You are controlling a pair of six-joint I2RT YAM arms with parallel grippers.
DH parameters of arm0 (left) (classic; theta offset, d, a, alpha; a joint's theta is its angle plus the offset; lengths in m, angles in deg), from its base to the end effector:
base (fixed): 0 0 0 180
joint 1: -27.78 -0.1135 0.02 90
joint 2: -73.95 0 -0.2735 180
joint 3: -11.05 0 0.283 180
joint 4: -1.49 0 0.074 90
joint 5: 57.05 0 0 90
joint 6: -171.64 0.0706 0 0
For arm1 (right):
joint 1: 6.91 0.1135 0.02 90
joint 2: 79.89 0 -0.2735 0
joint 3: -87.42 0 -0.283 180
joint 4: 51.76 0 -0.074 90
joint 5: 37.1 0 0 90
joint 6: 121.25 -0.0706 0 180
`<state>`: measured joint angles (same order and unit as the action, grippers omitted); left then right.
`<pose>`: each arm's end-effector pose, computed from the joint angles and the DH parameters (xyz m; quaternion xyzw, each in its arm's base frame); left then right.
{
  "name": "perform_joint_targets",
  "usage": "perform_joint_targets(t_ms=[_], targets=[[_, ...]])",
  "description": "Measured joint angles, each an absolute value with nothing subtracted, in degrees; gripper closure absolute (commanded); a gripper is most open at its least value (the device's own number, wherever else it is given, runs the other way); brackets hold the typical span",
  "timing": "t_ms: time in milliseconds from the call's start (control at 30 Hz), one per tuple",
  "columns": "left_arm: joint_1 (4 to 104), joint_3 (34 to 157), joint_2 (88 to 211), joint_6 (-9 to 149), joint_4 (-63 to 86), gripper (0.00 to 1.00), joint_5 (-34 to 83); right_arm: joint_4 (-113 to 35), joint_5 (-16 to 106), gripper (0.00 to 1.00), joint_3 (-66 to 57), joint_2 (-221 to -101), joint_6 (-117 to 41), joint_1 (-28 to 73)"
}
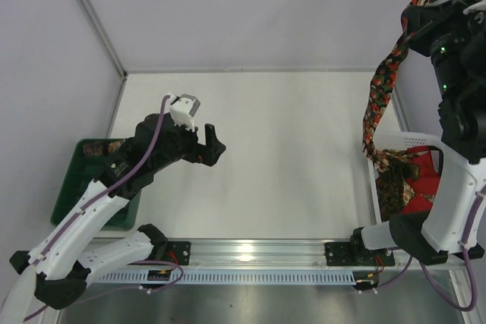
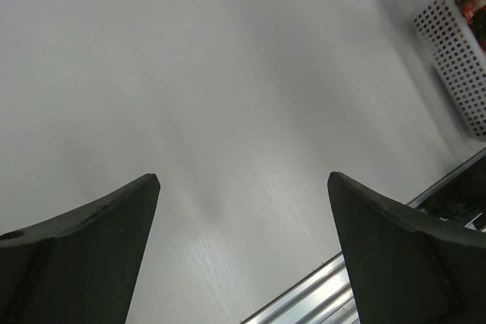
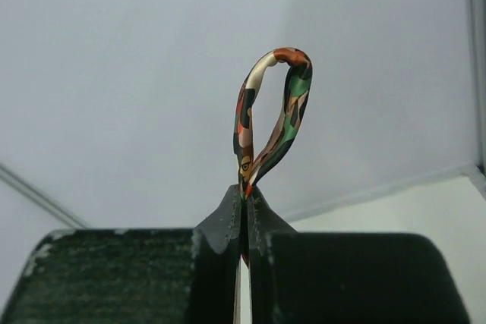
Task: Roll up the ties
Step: Move the tie to the center of the board
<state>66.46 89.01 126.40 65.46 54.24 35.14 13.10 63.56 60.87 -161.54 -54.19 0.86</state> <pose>0.1869 -0.1462 0.3861 0.1568 0.8391 -0.2253 0.4696 0.2108 0.0156 0.6703 0.1561 0.6452 0.1380 0.7351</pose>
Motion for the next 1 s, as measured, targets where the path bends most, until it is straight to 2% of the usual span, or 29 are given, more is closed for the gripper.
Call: perform_joint_targets(t_ms=[233,600,1000], targets=[[66.0,90.6,122.0,59.3,53.4,0.00,34.4,6.0,54.9,1.00,60.8,-156.8,-54.9,0.9],[65.9,91.7,114.7,52.1,51.5,0.00,36.2,2.5,46.3,1.00,57.8,-157.2,-54.7,0.9],[65.9,92.6,118.0,51.3,48.8,0.00,36.8,-6.5,41.2,1.00,59.0,-155.7,-57.6,0.9]])
